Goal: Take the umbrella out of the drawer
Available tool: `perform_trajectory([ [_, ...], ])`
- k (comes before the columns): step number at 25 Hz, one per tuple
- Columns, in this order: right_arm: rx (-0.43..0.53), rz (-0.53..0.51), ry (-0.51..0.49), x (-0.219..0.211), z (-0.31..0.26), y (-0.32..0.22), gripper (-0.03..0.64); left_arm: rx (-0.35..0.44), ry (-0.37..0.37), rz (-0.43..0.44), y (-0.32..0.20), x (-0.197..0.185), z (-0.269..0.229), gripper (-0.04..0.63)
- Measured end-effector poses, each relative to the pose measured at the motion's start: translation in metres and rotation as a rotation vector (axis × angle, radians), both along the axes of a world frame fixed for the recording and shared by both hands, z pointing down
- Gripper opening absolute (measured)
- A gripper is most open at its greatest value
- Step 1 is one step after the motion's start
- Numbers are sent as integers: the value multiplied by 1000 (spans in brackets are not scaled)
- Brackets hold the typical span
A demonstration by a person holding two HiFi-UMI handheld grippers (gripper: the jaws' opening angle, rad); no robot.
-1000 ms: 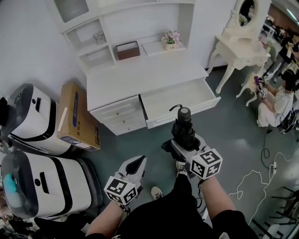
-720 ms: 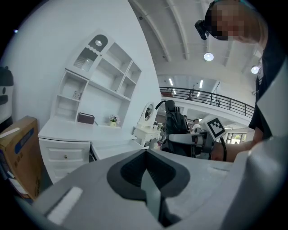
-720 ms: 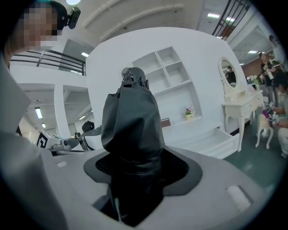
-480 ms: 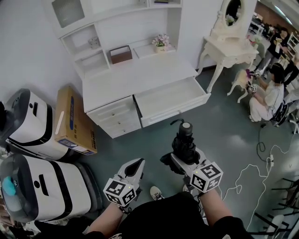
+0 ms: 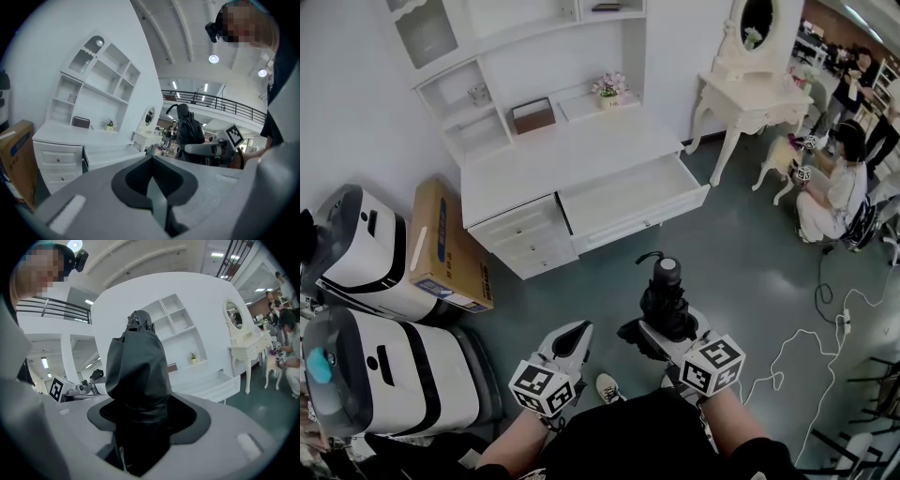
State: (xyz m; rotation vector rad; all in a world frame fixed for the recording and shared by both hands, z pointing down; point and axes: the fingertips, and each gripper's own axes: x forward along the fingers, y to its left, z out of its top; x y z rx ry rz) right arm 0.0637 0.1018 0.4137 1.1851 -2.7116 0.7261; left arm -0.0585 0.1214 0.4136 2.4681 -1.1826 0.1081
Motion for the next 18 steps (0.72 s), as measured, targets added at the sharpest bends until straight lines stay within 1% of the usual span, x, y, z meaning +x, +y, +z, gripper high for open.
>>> perform_trajectory([
  [11,4,-98,0,48,-9,15,307,11,16,-80,17,56,-10,0],
  [18,-10,-123,-22,72,-5,20,307,-14,17,-107,26,85,1,0],
])
